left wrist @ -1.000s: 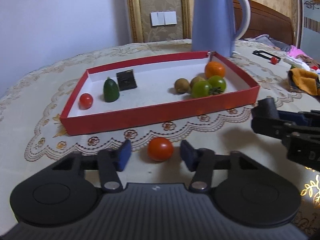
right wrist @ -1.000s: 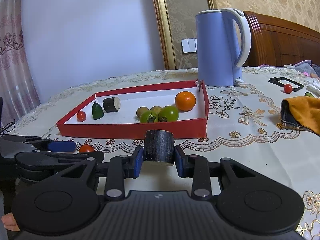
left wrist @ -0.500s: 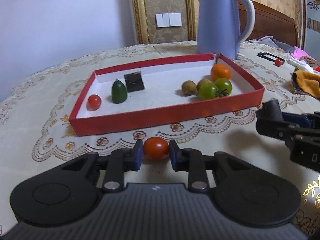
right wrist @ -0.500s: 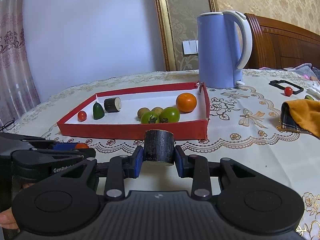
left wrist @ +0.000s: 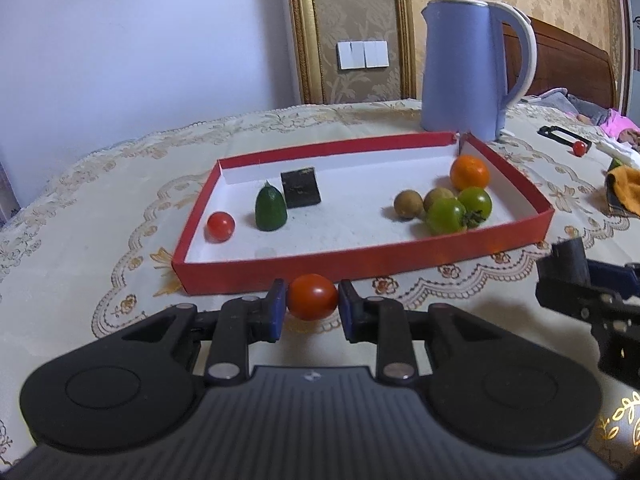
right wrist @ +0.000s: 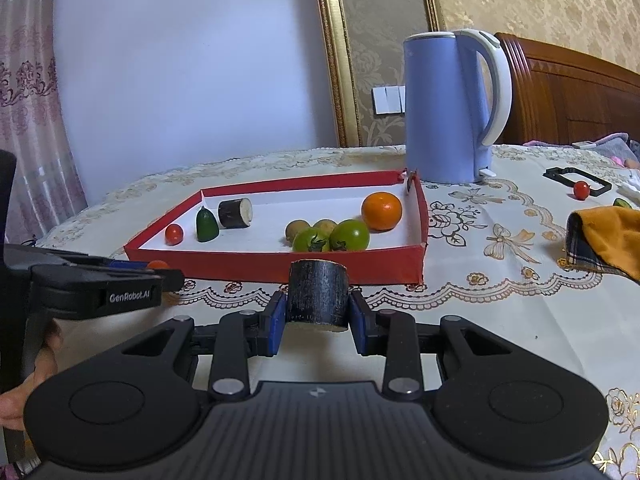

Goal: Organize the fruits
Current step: 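Grasp the red cherry tomato beside the box with the left tool, then lower the red tomato into the red box and open the left tool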

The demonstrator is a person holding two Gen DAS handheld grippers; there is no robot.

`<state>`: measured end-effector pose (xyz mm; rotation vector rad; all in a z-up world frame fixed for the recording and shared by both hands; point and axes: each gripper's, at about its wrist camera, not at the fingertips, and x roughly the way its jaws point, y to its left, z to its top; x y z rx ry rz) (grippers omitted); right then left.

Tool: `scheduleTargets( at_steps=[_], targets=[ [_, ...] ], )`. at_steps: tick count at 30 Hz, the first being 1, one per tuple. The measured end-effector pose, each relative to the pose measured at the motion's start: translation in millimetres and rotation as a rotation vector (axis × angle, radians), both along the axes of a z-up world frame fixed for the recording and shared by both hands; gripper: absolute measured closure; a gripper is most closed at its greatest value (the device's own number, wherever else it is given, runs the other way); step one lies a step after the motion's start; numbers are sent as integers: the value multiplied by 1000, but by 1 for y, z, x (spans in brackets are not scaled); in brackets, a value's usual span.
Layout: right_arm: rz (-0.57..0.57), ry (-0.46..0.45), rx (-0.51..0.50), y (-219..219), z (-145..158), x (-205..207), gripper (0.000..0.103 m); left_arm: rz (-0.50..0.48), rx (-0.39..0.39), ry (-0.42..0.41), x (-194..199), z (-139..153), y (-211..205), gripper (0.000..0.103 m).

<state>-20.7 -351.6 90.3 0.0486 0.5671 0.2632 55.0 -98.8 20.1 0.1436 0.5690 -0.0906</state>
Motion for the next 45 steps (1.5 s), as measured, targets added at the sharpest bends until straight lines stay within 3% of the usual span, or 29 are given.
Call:
scheduleTargets(
  at_steps=[9, 25, 34, 42, 44, 45],
  targets=[
    [10, -11, 2, 2, 4, -3, 71, 24, 39, -39, 23, 14, -8, 76],
    [19, -32, 3, 1, 11, -8, 71, 12, 111, -36, 81, 17, -34, 76],
    [13, -42, -7, -3, 15, -4, 71, 18, 126, 2, 123, 11, -51, 76],
    [14, -35, -9, -4, 12, 0, 71, 22, 116, 33, 131, 5, -57, 76],
    [12, -35, -10, -5, 12, 1, 71, 21, 115, 15, 127, 9, -55, 71],
    [12, -34, -11, -5, 12, 2, 71, 23, 115, 8, 124, 11, -54, 62]
  ],
)
